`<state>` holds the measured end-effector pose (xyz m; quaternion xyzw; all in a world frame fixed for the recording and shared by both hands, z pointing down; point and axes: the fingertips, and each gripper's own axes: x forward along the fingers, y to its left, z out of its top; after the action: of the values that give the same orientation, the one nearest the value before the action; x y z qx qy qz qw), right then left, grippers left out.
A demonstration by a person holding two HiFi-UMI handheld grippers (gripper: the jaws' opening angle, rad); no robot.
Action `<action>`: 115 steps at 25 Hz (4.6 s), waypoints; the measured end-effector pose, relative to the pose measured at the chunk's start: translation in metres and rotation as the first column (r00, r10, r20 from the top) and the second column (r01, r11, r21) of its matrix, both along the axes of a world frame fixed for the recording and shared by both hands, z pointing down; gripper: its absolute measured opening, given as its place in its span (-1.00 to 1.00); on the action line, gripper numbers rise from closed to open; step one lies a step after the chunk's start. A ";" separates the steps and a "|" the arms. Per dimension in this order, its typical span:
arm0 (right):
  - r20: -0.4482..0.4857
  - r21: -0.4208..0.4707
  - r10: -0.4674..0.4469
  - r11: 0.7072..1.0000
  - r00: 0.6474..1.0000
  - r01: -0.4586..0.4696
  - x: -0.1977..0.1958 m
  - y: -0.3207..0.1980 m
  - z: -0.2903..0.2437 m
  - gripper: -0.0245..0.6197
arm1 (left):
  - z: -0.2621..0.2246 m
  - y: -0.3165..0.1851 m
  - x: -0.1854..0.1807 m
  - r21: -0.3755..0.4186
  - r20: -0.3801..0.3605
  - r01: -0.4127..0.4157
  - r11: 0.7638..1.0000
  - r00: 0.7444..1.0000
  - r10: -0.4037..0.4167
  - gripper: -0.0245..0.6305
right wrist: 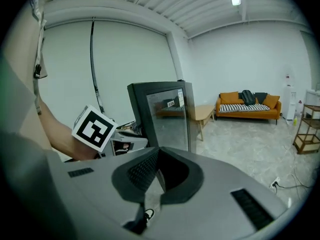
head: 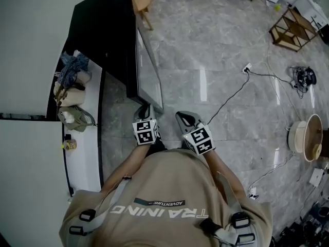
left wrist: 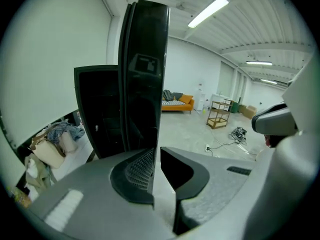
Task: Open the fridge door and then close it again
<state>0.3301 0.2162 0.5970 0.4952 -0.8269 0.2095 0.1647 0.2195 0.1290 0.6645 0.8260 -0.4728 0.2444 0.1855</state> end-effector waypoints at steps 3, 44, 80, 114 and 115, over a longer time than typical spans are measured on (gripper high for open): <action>0.023 -0.021 -0.034 0.999 0.999 0.034 0.028 0.001 0.005 -0.94 | 0.000 0.002 0.008 0.004 0.019 0.054 0.999 0.998 -0.055 -0.84; 0.076 -0.014 -0.195 0.980 0.978 0.196 0.098 -0.018 0.021 -0.94 | -0.012 0.034 0.115 -0.011 -0.040 0.012 1.000 0.999 -0.013 -0.93; -0.042 0.082 -0.200 0.976 0.979 0.203 0.027 -0.113 -0.041 -0.94 | -0.030 0.009 -0.054 -0.014 -0.187 0.230 0.973 0.955 -0.229 -0.93; 0.028 0.114 -0.017 0.993 0.999 0.013 -0.076 -0.118 -0.047 -0.94 | -0.042 -0.031 -0.199 0.070 -0.156 0.110 0.992 0.983 -0.098 -0.93; 0.027 0.118 -0.014 0.993 1.000 0.011 -0.079 -0.120 -0.047 -0.94 | -0.041 -0.030 -0.205 0.071 -0.154 0.107 0.992 0.984 -0.095 -0.93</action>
<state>0.2506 0.0963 0.5503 0.4958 -0.8432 0.1663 0.1249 0.0149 0.0988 0.6237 0.8238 -0.5079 0.1530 0.2000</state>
